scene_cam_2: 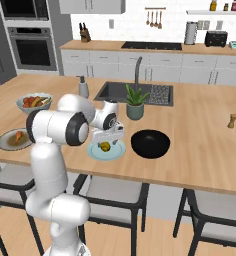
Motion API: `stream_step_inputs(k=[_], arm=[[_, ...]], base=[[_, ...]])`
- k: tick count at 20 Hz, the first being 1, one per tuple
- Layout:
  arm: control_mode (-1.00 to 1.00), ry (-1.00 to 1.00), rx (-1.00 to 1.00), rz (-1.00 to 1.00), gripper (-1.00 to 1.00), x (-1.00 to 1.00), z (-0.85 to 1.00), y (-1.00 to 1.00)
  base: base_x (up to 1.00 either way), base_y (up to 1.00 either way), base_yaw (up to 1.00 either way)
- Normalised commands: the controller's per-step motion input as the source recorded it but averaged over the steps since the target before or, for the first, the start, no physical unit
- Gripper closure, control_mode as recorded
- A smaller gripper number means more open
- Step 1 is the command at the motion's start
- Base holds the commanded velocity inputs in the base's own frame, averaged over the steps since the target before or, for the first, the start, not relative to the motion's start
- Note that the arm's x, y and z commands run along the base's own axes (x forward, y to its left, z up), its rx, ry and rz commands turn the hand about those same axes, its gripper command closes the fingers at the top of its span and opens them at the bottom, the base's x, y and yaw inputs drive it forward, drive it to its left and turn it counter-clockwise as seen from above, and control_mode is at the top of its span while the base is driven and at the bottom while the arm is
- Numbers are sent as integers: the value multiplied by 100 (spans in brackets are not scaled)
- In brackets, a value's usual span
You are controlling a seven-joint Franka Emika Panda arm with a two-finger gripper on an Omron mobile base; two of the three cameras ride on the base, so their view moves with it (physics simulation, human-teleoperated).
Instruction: Pick the chicken drumstick and lemon from their plates and place them in the bowl. Then put the bowl in the fridge.
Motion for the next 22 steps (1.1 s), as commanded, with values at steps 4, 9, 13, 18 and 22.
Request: stream_step_inputs(k=[4, 9, 13, 18, 22], arm=[[-100, 0, 0, 6, -100, 10, -36, 0], [-100, 0, -1, 9, 100, -4, -30, 8], [-100, -5, -1, 11, 100, -36, 17, 5], [-100, -8, 0, 6, 100, -68, 99, 0], [-100, 6, -5, -4, 100, -11, 81, -12]], base=[[0, 0, 0], [0, 0, 0], [0, 0, 0], [0, 0, 0], [0, 0, 0]])
